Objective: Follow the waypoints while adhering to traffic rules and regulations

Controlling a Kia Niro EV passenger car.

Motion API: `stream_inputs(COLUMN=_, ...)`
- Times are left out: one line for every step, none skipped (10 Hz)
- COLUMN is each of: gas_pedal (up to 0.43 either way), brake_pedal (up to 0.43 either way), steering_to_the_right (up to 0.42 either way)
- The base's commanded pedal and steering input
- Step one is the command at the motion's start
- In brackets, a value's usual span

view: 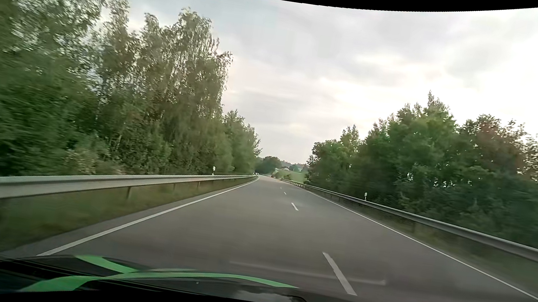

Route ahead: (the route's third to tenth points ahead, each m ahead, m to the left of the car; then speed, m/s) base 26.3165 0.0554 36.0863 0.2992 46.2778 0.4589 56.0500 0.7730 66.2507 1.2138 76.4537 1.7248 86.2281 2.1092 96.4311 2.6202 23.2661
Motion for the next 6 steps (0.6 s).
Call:
stream_inputs(gas_pedal=0.61, brake_pedal=0.0, steering_to_the_right=0.014)
stream_inputs(gas_pedal=0.61, brake_pedal=0.0, steering_to_the_right=0.011)
stream_inputs(gas_pedal=0.61, brake_pedal=0.0, steering_to_the_right=0.009)
stream_inputs(gas_pedal=0.61, brake_pedal=0.0, steering_to_the_right=0.008)
stream_inputs(gas_pedal=0.61, brake_pedal=0.0, steering_to_the_right=0.007)
stream_inputs(gas_pedal=0.61, brake_pedal=0.0, steering_to_the_right=0.005)
